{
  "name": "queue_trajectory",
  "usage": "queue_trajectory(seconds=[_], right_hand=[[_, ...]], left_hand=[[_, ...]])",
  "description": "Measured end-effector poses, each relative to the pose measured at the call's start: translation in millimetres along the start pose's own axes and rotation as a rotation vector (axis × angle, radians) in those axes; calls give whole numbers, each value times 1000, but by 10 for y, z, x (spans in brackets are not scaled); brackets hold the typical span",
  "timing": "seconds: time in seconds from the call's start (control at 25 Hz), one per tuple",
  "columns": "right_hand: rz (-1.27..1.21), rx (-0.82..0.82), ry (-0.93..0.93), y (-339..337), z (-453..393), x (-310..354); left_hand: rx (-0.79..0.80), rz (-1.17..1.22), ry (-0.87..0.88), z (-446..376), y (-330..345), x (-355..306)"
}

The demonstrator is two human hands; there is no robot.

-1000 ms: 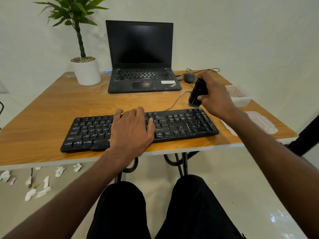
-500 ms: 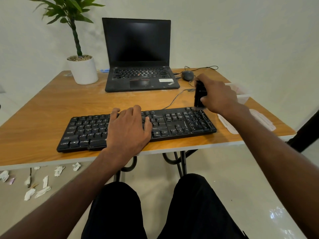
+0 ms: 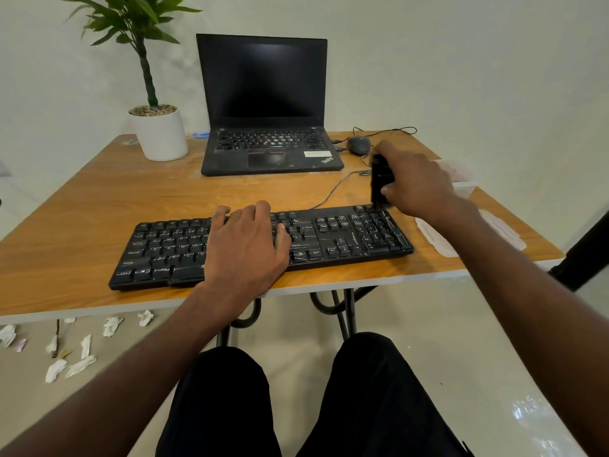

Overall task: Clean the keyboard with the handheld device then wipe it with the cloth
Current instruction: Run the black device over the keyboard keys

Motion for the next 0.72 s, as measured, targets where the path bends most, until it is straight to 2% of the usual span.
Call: queue_trajectory(seconds=[0.08, 0.16, 0.28, 0.32, 0.4, 0.48, 0.56, 0.64, 0.72], right_hand=[[-239, 37, -9, 12, -4, 45], [-292, 42, -10, 28, 19, 80], [62, 5, 31, 69, 56, 26], [103, -29, 33, 51, 62, 18], [-102, -24, 9, 13, 27, 14], [-338, 71, 19, -10, -11, 31], [-295, 130, 33, 33, 18, 61], [-131, 33, 33, 81, 54, 87], [-83, -99, -5, 60, 70, 127]], left_hand=[[-1, -4, 3, -3, 8, 0], [-9, 1, 0, -7, 7, 6], [-12, 1, 1, -7, 11, 8], [-16, 1, 5, -5, 13, 4], [-23, -2, 9, -9, 16, 8], [-18, -3, 7, -10, 23, 15], [-16, 0, 8, -14, 26, 8], [-10, 6, 6, -14, 20, 12], [-15, 13, 6, -11, 14, 7]])
Point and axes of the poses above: each hand's wrist, its own z-axis away from the middle knuckle, its own y-axis out of the palm, x = y × z, the point moved 4 cm from there along -z, towards the middle knuckle, and after that the axes turned 6 degrees about -x, right-handed, at the moved point
